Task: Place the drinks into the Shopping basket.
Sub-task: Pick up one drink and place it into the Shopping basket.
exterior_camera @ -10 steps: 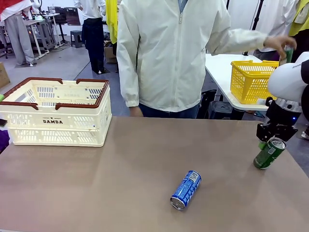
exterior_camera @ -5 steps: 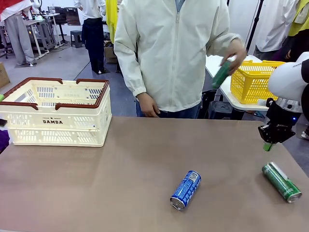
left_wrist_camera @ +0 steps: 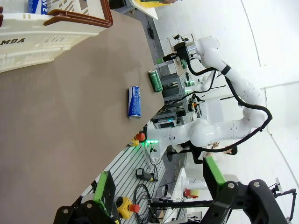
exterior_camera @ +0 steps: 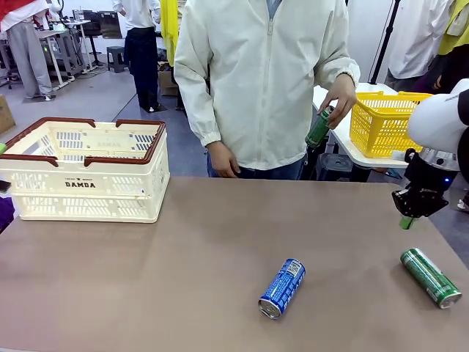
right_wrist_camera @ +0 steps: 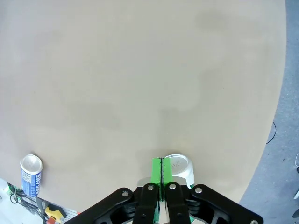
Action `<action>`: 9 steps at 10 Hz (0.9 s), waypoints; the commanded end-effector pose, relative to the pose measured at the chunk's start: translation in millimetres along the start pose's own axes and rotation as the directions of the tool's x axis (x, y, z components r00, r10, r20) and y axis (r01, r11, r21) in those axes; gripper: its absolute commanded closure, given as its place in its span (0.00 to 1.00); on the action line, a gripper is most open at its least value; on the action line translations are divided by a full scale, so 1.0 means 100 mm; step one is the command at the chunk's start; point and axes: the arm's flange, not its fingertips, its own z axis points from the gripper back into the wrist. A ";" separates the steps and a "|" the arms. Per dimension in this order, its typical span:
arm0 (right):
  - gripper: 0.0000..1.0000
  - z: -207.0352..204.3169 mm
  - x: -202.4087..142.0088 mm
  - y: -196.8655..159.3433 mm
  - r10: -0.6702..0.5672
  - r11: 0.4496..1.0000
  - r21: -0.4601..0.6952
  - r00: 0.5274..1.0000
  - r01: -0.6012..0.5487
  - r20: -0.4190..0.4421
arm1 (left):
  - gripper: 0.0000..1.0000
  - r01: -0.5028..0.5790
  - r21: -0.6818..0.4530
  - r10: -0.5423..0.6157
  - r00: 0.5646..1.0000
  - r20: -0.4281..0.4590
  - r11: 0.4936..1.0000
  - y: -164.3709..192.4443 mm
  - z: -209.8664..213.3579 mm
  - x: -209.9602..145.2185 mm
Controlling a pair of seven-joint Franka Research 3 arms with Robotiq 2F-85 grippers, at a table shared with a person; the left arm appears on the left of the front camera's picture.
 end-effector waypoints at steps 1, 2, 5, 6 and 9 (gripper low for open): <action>0.43 0.03 -0.01 0.02 -0.037 0.999 0.035 0.999 0.037 0.004 | 0.00 -0.009 -0.020 0.010 1.000 0.010 1.000 -0.03 -0.01 0.01; 0.00 0.03 -0.03 0.01 -0.039 0.998 0.042 0.999 0.038 0.005 | 0.00 -0.009 -0.020 0.010 1.000 0.010 1.000 -0.03 -0.01 0.01; 0.00 0.08 -0.10 -0.01 -0.026 0.999 0.047 1.000 0.025 0.017 | 0.00 -0.009 -0.020 0.010 1.000 0.010 1.000 -0.03 -0.01 0.01; 0.00 0.11 -0.14 0.00 -0.017 0.999 0.049 1.000 0.015 0.025 | 0.00 -0.009 -0.020 0.010 1.000 0.010 1.000 -0.03 -0.01 0.01; 0.00 0.35 -0.32 0.04 0.010 0.998 0.055 0.999 -0.013 0.047 | 0.00 -0.009 -0.020 0.010 1.000 0.010 1.000 -0.03 -0.01 0.01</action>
